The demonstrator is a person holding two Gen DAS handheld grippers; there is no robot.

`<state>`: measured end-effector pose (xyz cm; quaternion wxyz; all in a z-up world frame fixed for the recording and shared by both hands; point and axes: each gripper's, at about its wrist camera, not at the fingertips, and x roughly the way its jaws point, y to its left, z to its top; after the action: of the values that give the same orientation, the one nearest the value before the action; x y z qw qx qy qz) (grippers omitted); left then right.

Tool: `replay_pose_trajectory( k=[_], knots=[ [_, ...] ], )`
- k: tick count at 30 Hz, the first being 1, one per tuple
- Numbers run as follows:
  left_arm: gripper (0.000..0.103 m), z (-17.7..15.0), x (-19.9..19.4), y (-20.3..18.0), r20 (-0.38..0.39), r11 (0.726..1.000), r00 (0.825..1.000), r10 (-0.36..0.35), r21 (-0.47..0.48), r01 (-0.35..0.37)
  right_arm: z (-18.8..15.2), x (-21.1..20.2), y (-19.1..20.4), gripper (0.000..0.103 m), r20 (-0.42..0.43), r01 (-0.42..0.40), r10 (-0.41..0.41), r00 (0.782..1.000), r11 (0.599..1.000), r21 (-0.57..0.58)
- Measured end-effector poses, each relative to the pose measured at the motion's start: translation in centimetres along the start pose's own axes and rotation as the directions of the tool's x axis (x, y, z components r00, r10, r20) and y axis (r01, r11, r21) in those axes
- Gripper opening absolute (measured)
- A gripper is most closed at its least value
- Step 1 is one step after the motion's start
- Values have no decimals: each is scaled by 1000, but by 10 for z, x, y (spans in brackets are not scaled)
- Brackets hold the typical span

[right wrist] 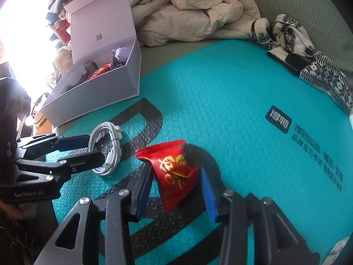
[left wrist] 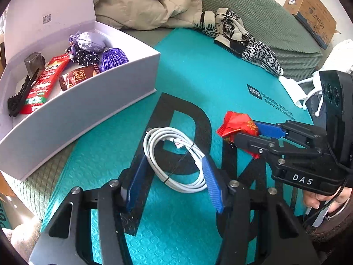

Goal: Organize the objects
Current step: 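Lift and carry the cable with left tool while right carries wrapper toward box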

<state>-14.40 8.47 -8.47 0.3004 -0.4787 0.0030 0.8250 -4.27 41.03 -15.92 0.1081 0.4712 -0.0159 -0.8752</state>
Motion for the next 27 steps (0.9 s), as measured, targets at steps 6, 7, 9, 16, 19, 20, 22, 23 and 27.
replay_pose_trajectory(
  k=[6, 7, 9, 16, 19, 20, 22, 23, 27],
  knots=[
    [50, -12, -12, -3, -14, 999, 999, -40, -10, 40, -19, -15, 6, 43, -20, 13, -13, 1000, 1000, -3],
    [50, -14, -14, -5, -15, 999, 999, -37, -5, 37, -21, -16, 6, 44, -19, 15, -15, 1000, 1000, 1],
    [51, -17, -16, -8, -21, 1000, 1000, -23, 1, 23, -23, -18, 4, 44, -15, 34, -34, 999, 999, 7],
    [67, -14, -13, -11, -25, 1000, 999, 30, 10, -29, -22, -14, 0, 54, -4, 70, -70, 998, 998, -2],
    [77, -12, -7, -16, -33, 998, 998, 54, 32, -53, -22, -12, 0, 60, 2, 100, -100, 995, 995, -10],
    [79, -11, -5, -17, -30, 997, 998, 59, 41, -58, -21, -12, 0, 60, 6, 104, -103, 995, 995, -9],
    [80, -7, 0, -19, -30, 996, 997, 75, 50, -73, -21, -10, 0, 60, 9, 107, -107, 994, 994, -13],
    [80, -5, 2, -21, -31, 995, 996, 84, 56, -83, -20, -9, 0, 60, 9, 110, -110, 994, 994, -18],
    [81, 0, 8, -22, -19, 992, 995, 99, 75, -97, -21, -5, 0, 60, 0, 106, -106, 994, 994, -26]
  ],
)
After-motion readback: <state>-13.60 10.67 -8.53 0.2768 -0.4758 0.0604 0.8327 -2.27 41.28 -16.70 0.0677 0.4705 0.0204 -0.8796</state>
